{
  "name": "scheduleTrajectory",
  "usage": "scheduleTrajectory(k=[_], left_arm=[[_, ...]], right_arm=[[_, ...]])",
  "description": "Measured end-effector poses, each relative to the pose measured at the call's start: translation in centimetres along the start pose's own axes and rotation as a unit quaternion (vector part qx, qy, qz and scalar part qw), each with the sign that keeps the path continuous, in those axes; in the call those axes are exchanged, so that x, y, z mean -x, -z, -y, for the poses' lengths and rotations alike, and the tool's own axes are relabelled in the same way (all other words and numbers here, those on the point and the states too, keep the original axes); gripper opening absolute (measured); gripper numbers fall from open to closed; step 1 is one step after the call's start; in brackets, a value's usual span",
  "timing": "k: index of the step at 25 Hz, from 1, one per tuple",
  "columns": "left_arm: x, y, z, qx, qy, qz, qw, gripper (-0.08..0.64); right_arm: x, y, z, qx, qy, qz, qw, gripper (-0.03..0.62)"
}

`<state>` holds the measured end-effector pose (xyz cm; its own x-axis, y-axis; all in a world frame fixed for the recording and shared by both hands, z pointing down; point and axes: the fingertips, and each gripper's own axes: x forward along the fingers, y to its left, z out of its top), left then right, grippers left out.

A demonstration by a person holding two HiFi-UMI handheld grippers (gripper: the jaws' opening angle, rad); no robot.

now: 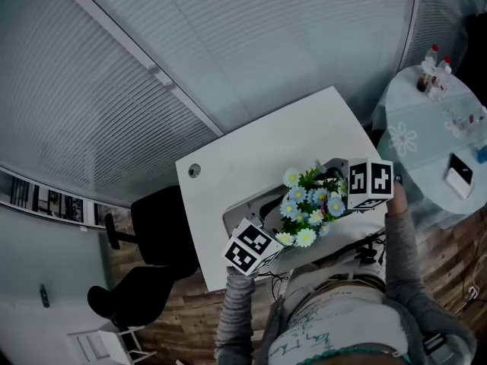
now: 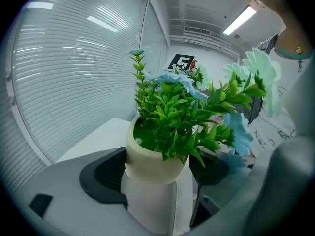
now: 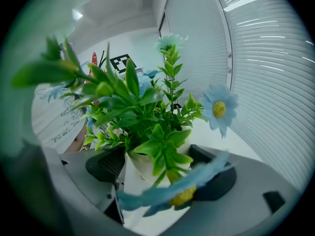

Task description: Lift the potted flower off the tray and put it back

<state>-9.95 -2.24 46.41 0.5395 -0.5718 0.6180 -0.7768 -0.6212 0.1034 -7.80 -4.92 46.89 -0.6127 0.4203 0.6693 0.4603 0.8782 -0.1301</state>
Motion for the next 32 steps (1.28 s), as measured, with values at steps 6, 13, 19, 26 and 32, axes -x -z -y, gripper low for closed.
scheduleTrajectory(k=[6,13,19,26,32], left_arm=[[3.0,2.8,-1.0,0.0,0.003,0.0,1.0,0.407],[5.4,4.6,-1.6,-0.01,0.012,0.006,0.9999,0.407],[5.4,4.9,-1.9,-0.018,0.02,0.006,0.9996,0.407],[5.6,4.8,-1.9,-0.025,0.026,0.009,0.9993,0.407],[5.3,4.7,-1.9,-0.024,0.026,0.01,0.9993,0.407]], right_arm=[[-3.4,-2.4,-0.7,-0.001,0.002,-0.006,1.0,0.39],[-5.6,-4.4,-1.4,-0.005,0.016,-0.007,1.0,0.39],[-5.9,-4.5,-1.3,-0.011,0.027,-0.004,1.0,0.39],[-5.8,-4.6,-1.4,-0.015,0.036,-0.006,0.999,0.39],[-5.7,-4.3,-1.2,-0.016,0.035,-0.007,0.999,0.39]])
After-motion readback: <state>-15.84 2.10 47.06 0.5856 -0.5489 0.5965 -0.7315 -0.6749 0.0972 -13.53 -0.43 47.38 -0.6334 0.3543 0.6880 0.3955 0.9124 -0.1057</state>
